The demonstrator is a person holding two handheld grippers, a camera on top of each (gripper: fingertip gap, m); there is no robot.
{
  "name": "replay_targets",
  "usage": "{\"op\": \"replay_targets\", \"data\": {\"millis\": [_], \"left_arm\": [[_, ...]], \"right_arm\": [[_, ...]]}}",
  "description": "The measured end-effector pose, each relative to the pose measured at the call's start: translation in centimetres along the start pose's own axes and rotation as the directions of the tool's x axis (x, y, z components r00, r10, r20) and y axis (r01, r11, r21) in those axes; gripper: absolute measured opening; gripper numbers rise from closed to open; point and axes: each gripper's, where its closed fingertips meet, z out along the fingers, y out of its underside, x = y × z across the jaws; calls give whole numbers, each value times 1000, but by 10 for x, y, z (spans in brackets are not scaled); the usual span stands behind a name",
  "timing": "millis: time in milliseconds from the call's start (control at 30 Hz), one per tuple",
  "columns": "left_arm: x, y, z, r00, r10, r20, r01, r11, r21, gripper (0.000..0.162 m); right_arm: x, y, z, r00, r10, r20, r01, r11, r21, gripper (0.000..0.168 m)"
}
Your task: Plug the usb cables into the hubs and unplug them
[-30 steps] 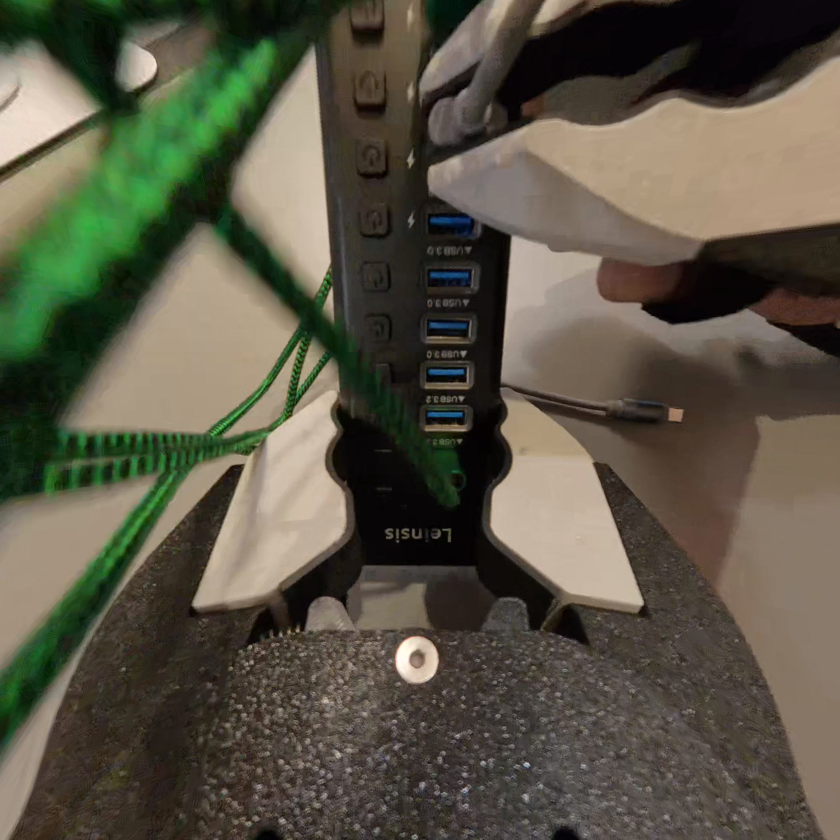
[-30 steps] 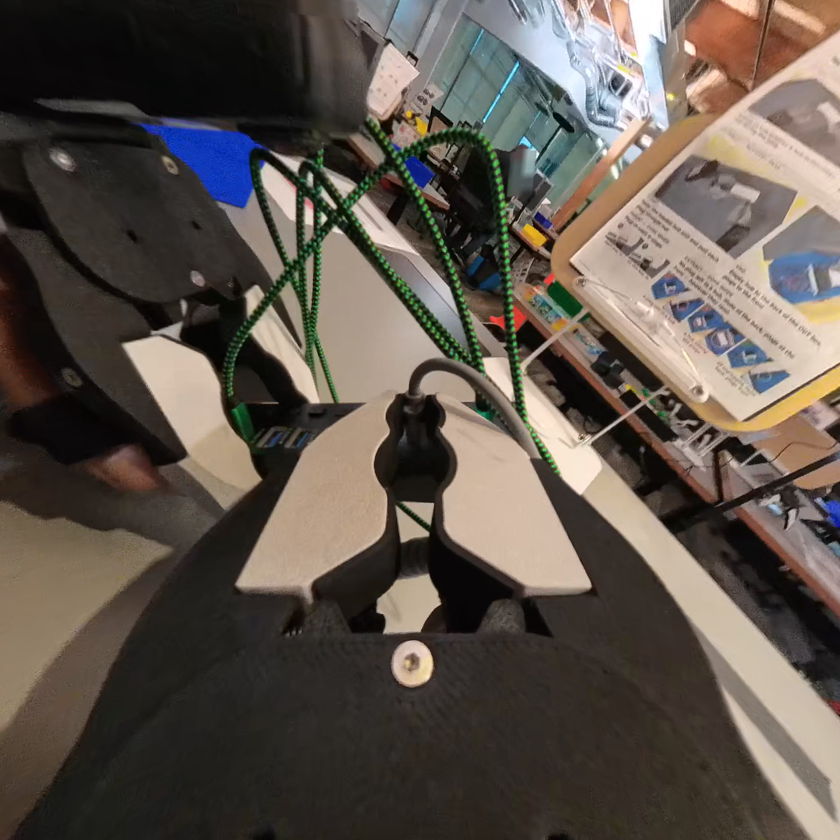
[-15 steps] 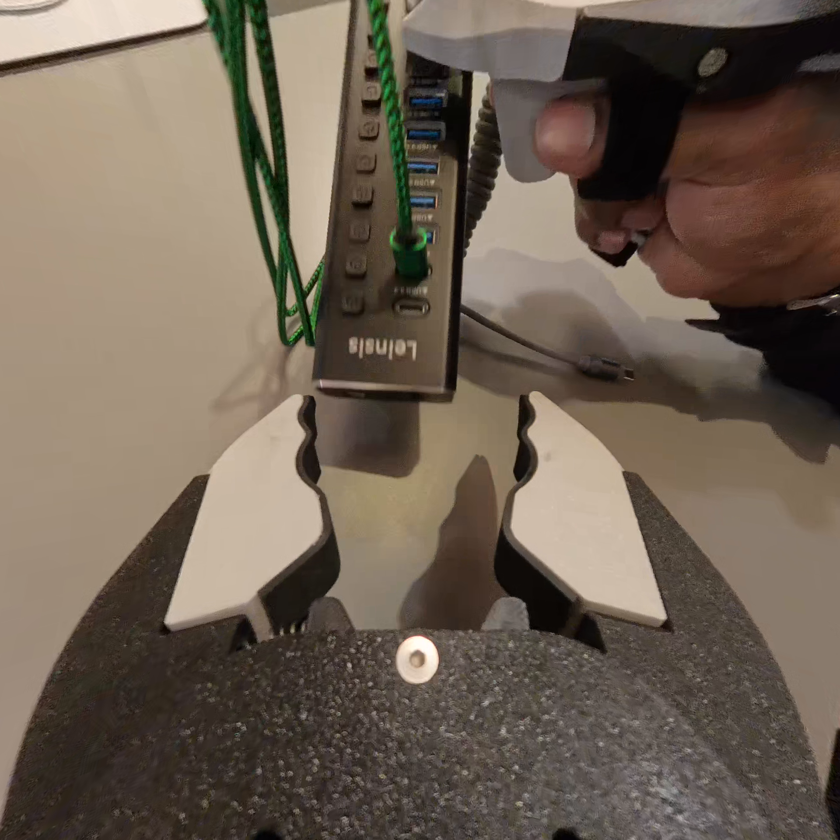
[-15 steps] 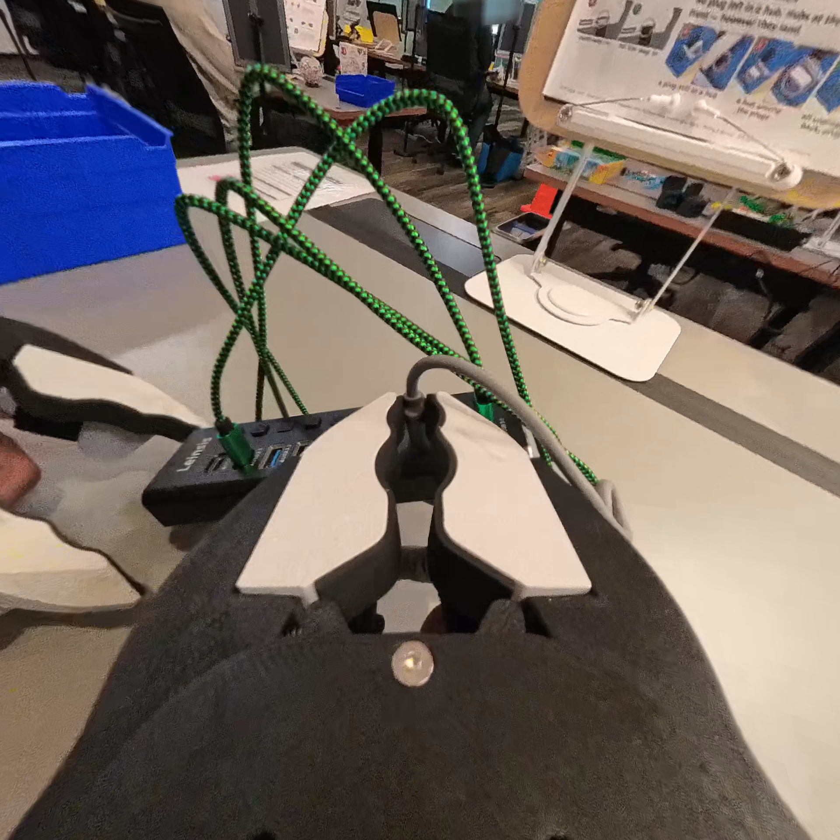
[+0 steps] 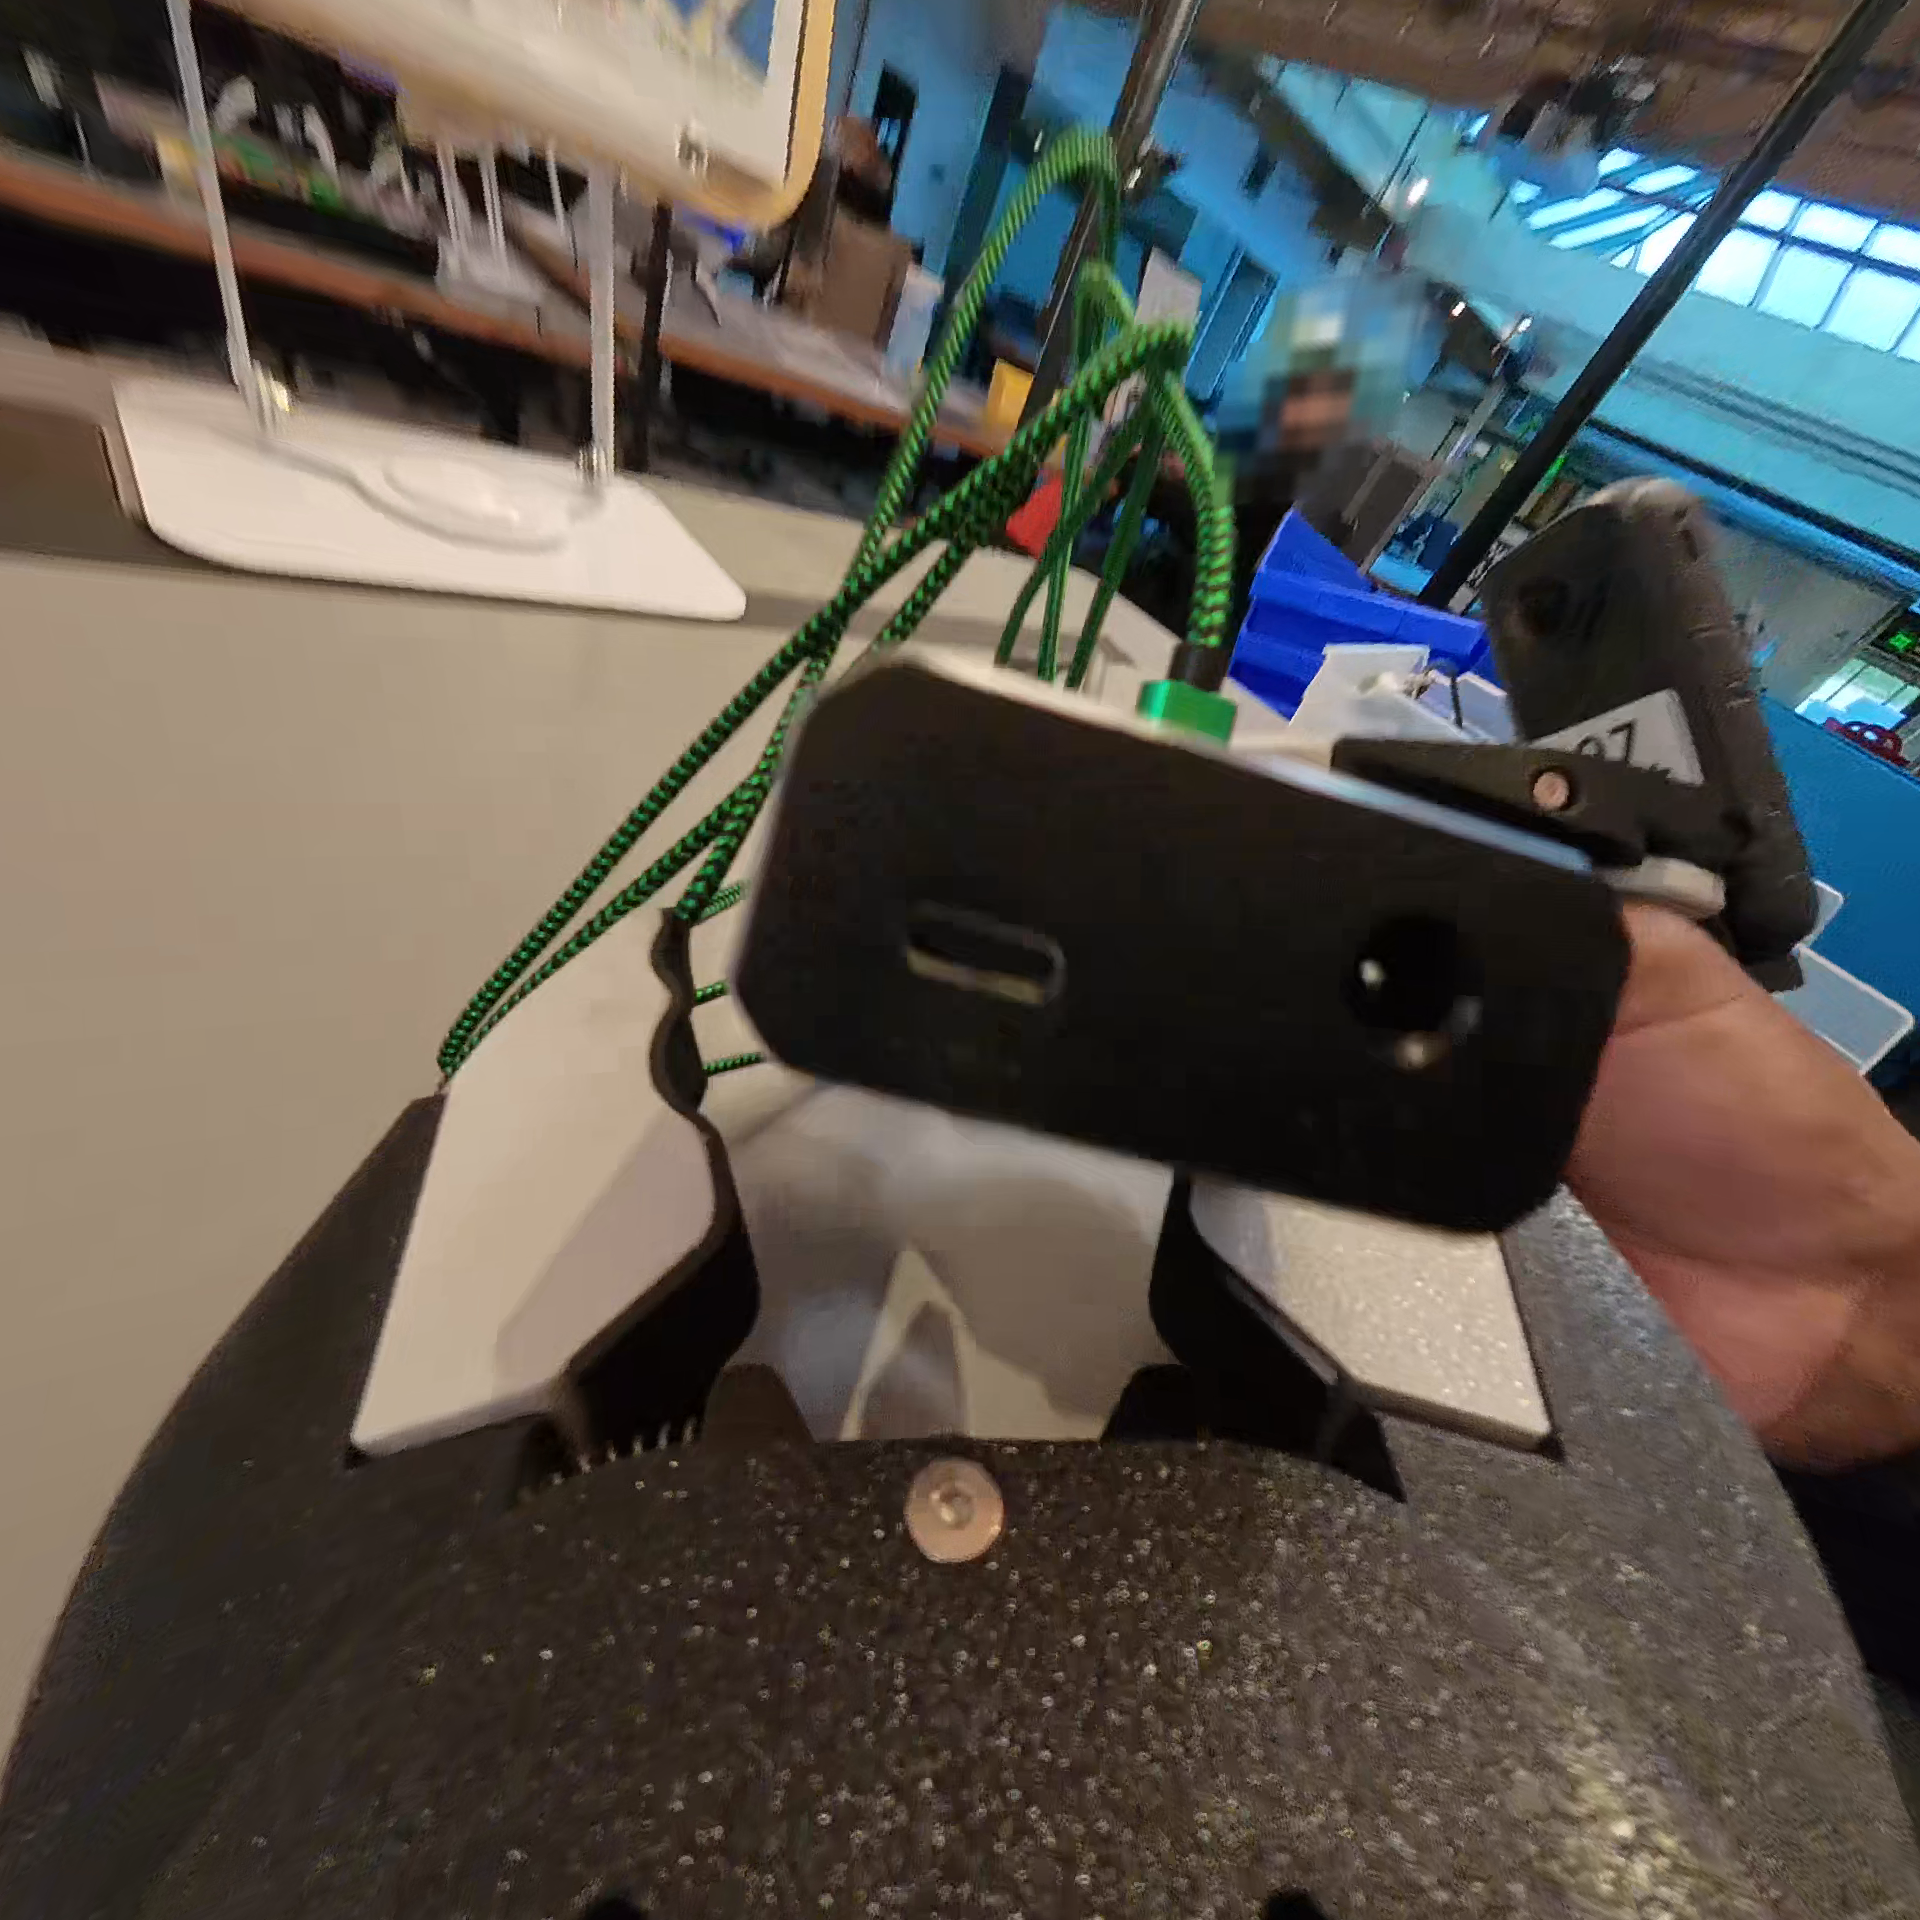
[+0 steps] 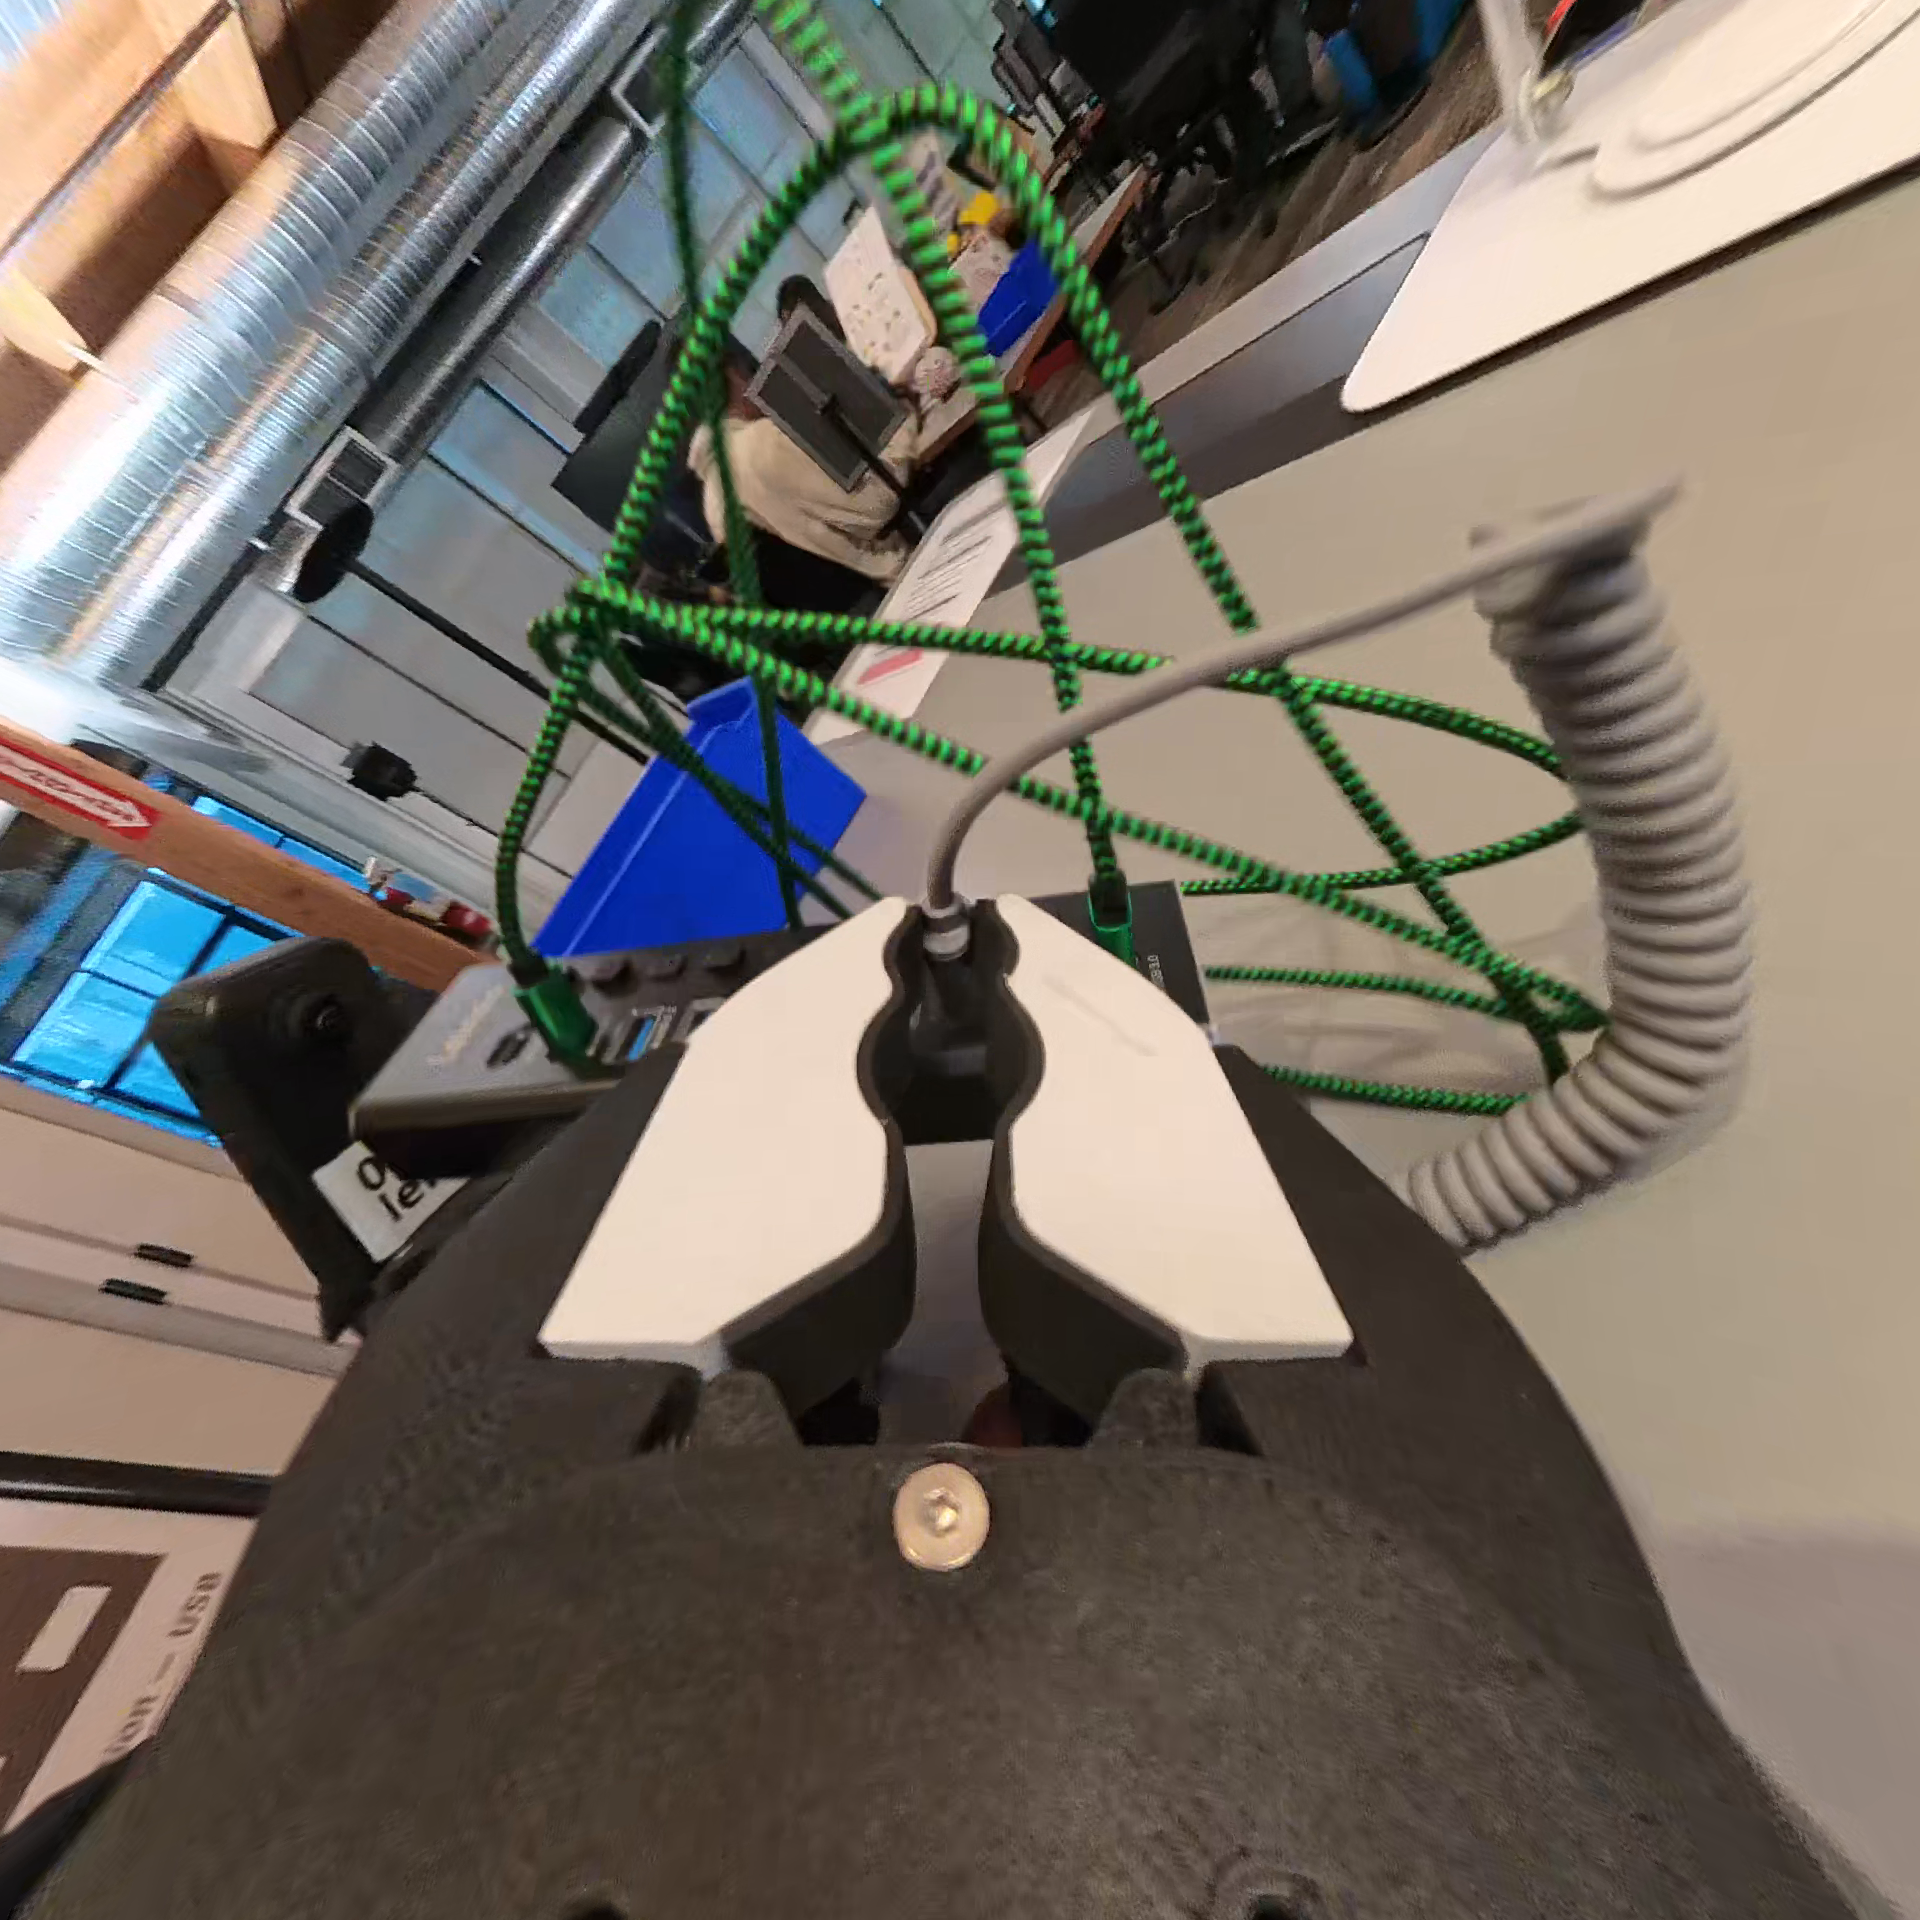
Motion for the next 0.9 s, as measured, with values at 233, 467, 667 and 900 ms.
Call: {"op": "replay_targets", "data": {"millis": [233, 467, 667, 900], "left_arm": [[15, -12, -1, 986, 121, -111, -112, 991, 79, 77], [16, -18, -1, 974, 185, -130, -171, 979, 114, 78], [17, -12, -3, 912, 340, -230, -341, 939, 40, 73], [19, -13, 4, 825, 391, -408, -419, 908, 22, 73]], "right_arm": [[-12, 14, 0, 993, 93, 65, -93, 996, -7, 8], [-18, 14, 1, 994, 88, 72, -88, 996, 7, 9], [-16, 23, -3, 994, -32, 103, 40, 996, -78, 9], [-14, 19, -7, 959, -207, 196, 236, 962, -140, 10]]}}
